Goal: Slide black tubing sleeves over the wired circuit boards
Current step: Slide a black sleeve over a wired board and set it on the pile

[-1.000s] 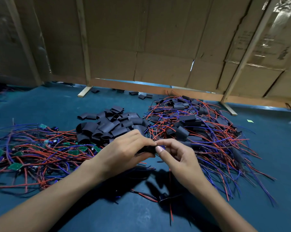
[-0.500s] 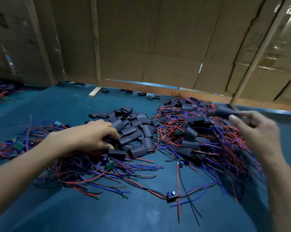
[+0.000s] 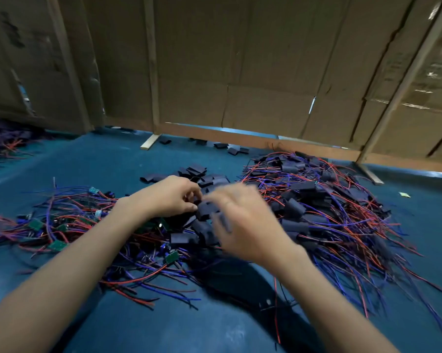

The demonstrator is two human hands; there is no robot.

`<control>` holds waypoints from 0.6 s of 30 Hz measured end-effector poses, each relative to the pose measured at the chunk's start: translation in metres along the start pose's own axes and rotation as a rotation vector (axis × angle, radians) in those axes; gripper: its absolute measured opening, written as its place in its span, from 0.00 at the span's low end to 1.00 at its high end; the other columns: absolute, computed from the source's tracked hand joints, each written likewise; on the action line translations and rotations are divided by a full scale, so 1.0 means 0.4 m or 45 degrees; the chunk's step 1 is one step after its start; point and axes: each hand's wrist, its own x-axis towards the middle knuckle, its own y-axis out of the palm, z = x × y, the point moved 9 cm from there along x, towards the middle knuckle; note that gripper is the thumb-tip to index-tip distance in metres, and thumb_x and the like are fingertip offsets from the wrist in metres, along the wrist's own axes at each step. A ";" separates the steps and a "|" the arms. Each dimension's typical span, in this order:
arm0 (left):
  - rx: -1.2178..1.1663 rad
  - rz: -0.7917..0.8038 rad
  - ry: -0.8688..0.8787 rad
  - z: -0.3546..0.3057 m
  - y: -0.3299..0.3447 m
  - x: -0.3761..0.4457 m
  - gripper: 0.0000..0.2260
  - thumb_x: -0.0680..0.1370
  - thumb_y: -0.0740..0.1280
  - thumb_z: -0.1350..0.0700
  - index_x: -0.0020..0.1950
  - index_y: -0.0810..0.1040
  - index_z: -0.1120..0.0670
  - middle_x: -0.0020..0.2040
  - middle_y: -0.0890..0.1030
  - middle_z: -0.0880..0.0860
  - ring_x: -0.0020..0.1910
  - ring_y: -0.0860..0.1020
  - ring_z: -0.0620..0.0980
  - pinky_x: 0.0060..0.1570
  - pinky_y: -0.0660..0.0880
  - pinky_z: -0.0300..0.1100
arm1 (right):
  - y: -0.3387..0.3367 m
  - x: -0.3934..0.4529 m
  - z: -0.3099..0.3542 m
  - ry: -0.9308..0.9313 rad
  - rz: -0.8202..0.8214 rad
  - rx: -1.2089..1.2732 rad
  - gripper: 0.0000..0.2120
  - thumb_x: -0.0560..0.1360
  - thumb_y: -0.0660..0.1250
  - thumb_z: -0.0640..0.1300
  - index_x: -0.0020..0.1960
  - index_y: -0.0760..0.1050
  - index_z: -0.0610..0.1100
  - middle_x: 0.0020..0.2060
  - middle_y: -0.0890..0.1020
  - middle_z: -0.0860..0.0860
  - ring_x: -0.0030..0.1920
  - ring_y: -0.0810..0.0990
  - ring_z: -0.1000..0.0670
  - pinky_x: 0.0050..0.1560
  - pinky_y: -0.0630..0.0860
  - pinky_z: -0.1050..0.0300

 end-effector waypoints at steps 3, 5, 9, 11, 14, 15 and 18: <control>-0.097 -0.100 0.016 0.006 0.001 -0.029 0.09 0.81 0.67 0.53 0.61 0.80 0.47 0.53 0.79 0.49 0.56 0.76 0.49 0.57 0.72 0.46 | 0.160 -0.070 -0.016 0.036 0.525 0.015 0.20 0.80 0.63 0.55 0.71 0.74 0.50 0.61 0.79 0.49 0.61 0.75 0.42 0.59 0.68 0.46; -0.257 0.025 0.088 -0.005 0.003 -0.067 0.08 0.78 0.69 0.44 0.57 0.77 0.38 0.51 0.74 0.44 0.54 0.71 0.43 0.56 0.70 0.45 | 0.164 -0.091 -0.043 0.073 0.485 0.115 0.20 0.80 0.65 0.57 0.69 0.77 0.50 0.60 0.80 0.50 0.60 0.74 0.43 0.57 0.68 0.46; -0.438 0.385 0.045 -0.018 -0.018 -0.157 0.20 0.62 0.76 0.31 0.47 0.74 0.37 0.44 0.76 0.37 0.43 0.74 0.37 0.42 0.69 0.34 | 0.101 -0.111 -0.065 0.076 0.129 0.177 0.20 0.76 0.73 0.52 0.62 0.82 0.41 0.51 0.82 0.45 0.51 0.79 0.41 0.52 0.72 0.47; -0.298 0.559 -0.098 -0.010 0.010 -0.189 0.24 0.58 0.77 0.29 0.45 0.74 0.38 0.39 0.78 0.39 0.36 0.75 0.39 0.37 0.70 0.37 | 0.078 -0.115 -0.070 0.117 -0.032 0.186 0.20 0.75 0.74 0.50 0.61 0.82 0.38 0.50 0.82 0.44 0.50 0.80 0.41 0.51 0.75 0.45; 0.078 0.611 -0.229 -0.005 0.062 -0.193 0.24 0.61 0.75 0.29 0.47 0.72 0.40 0.42 0.78 0.43 0.43 0.76 0.43 0.45 0.73 0.43 | 0.048 -0.111 -0.083 0.197 -0.233 0.220 0.16 0.74 0.76 0.46 0.57 0.83 0.36 0.49 0.83 0.43 0.48 0.81 0.41 0.52 0.76 0.46; 0.129 0.561 -0.218 -0.013 0.063 -0.182 0.23 0.63 0.75 0.30 0.48 0.71 0.40 0.43 0.76 0.43 0.44 0.75 0.44 0.45 0.73 0.44 | 0.041 -0.111 -0.086 0.213 -0.279 0.224 0.16 0.74 0.76 0.45 0.56 0.83 0.36 0.49 0.83 0.43 0.48 0.81 0.41 0.52 0.77 0.46; 0.099 0.457 -0.163 -0.030 0.044 -0.168 0.19 0.68 0.75 0.36 0.52 0.73 0.40 0.39 0.75 0.43 0.38 0.74 0.41 0.34 0.69 0.41 | 0.024 -0.120 -0.093 0.235 -0.350 0.186 0.15 0.75 0.75 0.45 0.56 0.83 0.36 0.49 0.83 0.43 0.47 0.81 0.41 0.50 0.78 0.46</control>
